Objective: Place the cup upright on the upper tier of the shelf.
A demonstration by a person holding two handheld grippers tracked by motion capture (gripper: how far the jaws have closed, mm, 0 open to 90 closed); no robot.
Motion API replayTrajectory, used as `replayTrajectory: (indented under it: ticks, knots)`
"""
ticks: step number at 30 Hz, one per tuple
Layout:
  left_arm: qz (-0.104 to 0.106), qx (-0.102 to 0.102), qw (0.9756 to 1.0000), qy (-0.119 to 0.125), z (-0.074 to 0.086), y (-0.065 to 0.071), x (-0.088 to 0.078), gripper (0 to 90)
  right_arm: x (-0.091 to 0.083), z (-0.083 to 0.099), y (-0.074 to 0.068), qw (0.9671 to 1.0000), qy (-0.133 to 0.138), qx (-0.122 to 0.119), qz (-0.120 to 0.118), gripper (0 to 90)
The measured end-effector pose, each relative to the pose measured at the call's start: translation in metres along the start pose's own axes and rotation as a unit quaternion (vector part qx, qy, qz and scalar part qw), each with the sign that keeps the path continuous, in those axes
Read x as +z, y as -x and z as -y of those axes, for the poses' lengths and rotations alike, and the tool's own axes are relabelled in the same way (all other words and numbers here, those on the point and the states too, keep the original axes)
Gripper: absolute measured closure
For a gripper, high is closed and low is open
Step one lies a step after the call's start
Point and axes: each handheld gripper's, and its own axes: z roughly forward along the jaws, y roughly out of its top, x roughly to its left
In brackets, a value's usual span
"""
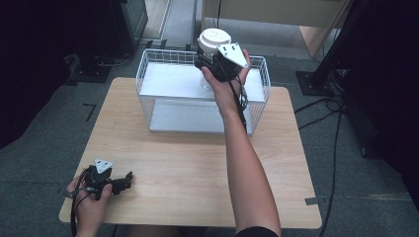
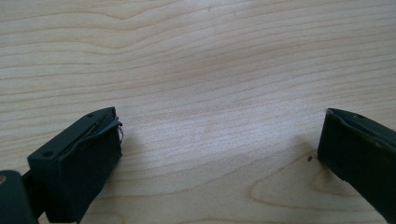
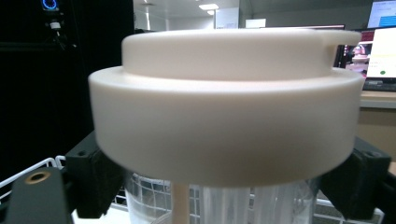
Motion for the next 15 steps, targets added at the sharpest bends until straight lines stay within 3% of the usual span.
replayTrajectory:
  ticks: [5, 15]
  knots:
    - [0.001, 0.001, 1.0000, 0.002, 0.000, 0.000, 0.001, 0.0, -0.001, 0.000, 0.003, 0.9998, -0.008, 0.017, -0.009, 6.3]
    - [0.001, 0.001, 1.0000, 0.002, 0.000, 0.000, 0.001, 0.0, -0.012, 0.002, 0.007, 0.9995, -0.014, 0.024, -0.017, 0.5]
